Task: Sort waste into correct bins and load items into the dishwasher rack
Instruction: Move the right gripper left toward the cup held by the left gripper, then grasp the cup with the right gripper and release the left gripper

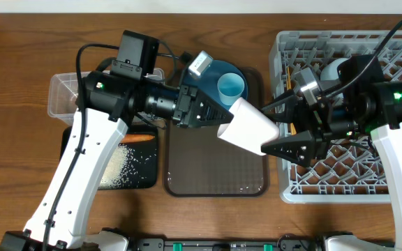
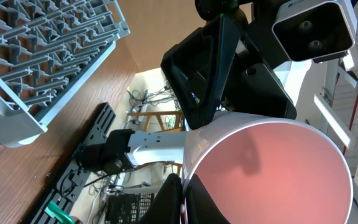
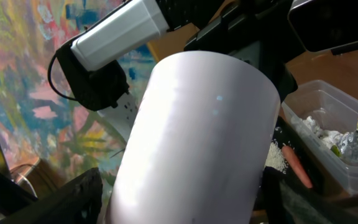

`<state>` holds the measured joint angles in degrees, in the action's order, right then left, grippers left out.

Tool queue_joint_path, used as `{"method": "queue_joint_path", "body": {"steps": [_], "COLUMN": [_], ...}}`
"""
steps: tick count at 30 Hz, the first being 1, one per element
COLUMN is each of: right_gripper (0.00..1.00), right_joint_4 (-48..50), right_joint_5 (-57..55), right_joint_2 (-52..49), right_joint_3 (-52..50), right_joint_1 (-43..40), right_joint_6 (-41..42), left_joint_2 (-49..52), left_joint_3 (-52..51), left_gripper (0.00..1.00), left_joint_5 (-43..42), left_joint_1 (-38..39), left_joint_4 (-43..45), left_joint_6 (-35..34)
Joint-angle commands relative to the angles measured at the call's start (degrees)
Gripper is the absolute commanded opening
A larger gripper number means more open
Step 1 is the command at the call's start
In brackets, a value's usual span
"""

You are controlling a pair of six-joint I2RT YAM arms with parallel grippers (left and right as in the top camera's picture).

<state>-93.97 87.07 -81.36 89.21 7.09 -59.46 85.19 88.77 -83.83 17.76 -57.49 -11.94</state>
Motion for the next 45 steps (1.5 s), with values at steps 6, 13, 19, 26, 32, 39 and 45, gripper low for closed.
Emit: {"method": "queue_joint_path", "body": {"steps": [6,13,19,26,32,39,45], "right_gripper": [0.83,0.86,0.88,0.77,0.67,0.59,0.49], "right_joint_4": [-0.98,-0.94,-0.94,-0.15,0.85,1.95,2.05], "right_joint_5": [-0.09,-1.03,-2.78,-2.75,-2.75,-2.78,-2.62], "right_joint_2": [0.02,-0.04,-0.70,-3.37,-5.16,-5.16,-5.16], "right_joint_3": [-0.09,-0.09,-0.09,-0.09,-0.09,-0.09,-0.09], "right_joint_1": [3.85,4.13,4.07,4.02,4.00,2.67,1.44], "right_joint_6": [1.22,3.30,3.32,3.56,3.52,3.52,3.50], "left_joint_2": [-0.13,-0.13,-0.13,-0.13,-0.13,-0.13,-0.13], "left_joint_3": [0.28,0.28,0.28,0.28,0.28,0.28,0.28], "left_gripper": [0.06,0.06,0.07,0.06,0.06,0.06,0.06], "left_joint_5": [-0.59,-0.59,-0.59,-0.57,1.01,4.87,5.07], "left_joint_1": [0.11,0.11,0.11,0.11,0.11,0.11,0.11], "left_joint_4": [-0.09,-0.09,-0.09,-0.09,-0.17,-3.41,-3.56], "left_joint_6": [1.79,1.86,1.88,2.40,2.62,4.85,4.85]}}
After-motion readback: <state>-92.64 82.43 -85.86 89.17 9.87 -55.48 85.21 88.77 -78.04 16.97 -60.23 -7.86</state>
